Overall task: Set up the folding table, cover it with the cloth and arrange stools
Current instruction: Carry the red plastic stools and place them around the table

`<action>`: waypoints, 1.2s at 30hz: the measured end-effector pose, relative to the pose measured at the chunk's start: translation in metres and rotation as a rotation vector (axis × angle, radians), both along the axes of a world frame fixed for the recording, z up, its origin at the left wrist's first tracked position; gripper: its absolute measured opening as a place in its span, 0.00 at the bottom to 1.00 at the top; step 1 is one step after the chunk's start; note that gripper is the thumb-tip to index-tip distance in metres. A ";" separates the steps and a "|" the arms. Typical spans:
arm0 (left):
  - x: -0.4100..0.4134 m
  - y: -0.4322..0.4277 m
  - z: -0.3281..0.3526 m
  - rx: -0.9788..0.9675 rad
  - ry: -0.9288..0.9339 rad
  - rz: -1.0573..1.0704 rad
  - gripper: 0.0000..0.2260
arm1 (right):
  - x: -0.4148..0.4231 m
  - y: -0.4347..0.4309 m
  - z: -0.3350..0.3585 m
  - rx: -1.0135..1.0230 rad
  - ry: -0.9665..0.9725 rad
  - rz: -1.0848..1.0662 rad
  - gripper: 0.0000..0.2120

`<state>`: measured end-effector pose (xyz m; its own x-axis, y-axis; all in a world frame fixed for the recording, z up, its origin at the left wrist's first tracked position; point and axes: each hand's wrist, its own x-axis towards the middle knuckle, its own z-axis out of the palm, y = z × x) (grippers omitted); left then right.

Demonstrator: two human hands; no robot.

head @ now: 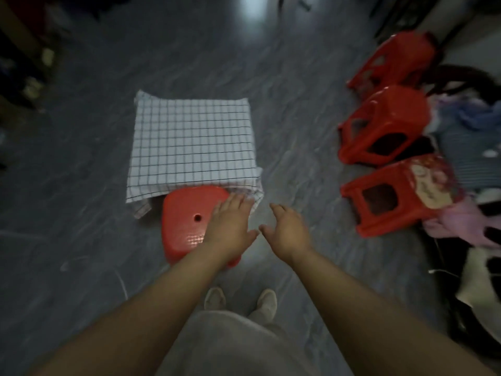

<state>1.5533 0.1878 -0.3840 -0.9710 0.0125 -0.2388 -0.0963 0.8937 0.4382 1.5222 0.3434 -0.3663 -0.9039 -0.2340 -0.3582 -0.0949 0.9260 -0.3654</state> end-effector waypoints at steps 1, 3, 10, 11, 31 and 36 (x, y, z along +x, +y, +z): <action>-0.004 0.014 0.012 -0.013 0.017 -0.055 0.38 | 0.004 0.020 0.009 -0.011 0.016 -0.054 0.31; -0.014 0.046 0.031 -0.036 0.036 -0.163 0.37 | 0.012 0.062 0.026 -0.039 0.035 -0.171 0.31; -0.035 0.199 0.067 -0.088 0.100 -0.479 0.34 | 0.070 0.235 0.049 -0.080 0.130 -0.525 0.30; -0.035 0.225 0.070 -0.076 0.100 -0.509 0.33 | 0.080 0.260 0.050 -0.082 0.131 -0.574 0.30; -0.174 0.506 0.057 0.021 0.100 -0.650 0.31 | 0.017 0.526 0.032 -0.138 0.125 -1.057 0.34; -0.270 0.532 0.037 0.036 0.085 -0.644 0.29 | -0.085 0.552 0.021 -0.087 0.077 -1.038 0.35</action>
